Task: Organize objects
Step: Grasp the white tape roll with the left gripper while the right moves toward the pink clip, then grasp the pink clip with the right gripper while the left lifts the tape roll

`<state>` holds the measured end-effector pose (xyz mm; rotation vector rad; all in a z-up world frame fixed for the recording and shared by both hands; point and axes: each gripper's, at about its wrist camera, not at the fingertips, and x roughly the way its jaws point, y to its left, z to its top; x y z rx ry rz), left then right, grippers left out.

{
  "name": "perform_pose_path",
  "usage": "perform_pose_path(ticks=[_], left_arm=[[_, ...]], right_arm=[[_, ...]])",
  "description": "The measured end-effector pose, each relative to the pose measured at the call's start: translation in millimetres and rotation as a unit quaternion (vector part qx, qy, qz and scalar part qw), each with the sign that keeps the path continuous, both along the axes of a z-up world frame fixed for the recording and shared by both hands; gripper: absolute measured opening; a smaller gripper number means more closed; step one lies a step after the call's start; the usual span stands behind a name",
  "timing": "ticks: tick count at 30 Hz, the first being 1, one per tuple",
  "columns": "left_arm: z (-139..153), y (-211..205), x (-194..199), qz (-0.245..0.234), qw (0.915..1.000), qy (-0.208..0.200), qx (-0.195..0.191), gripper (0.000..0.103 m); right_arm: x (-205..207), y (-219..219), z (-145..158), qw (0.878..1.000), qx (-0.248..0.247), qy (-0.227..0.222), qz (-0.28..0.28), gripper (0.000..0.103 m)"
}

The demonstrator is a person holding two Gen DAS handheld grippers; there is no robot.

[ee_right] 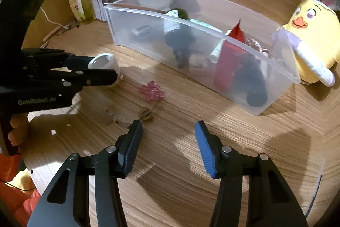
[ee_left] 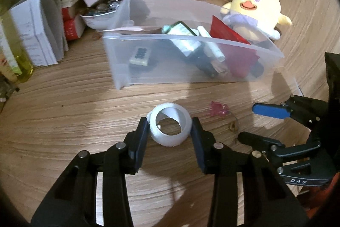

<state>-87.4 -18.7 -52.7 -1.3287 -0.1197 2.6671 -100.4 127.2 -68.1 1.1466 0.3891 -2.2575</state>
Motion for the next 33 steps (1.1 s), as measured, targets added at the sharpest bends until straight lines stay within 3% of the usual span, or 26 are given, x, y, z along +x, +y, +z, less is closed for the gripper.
perform_pose_path(ticks=[16,21,23,25,28,33], left_arm=[[8,-27,18,0.027,0.9994,0.022,0.001,0.040],[13,-34,23,0.034,0.9989,0.031,0.003,0.040],[15,-37,25,0.037,0.9987,0.034,0.003,0.040],[18,-40,27,0.038,0.9985,0.038,0.003,0.040],[22,-42,29,0.042,0.9981,0.046,0.002,0.040],[30,-44,31,0.047,0.9972,0.058,0.004,0.040]], right_arm=[[0,-12,14,0.999,-0.041,-0.003,0.005,0.045],[-16,-20,5,1.000,-0.022,-0.004,-0.014,0.045],[-18,-24,1,1.000,-0.012,-0.004,-0.012,0.041],[-20,-29,-4,1.000,-0.003,-0.009,-0.009,0.028],[-22,-31,-7,1.000,0.003,-0.003,-0.009,0.019],[-21,-28,-5,1.000,-0.005,-0.005,-0.012,0.018]])
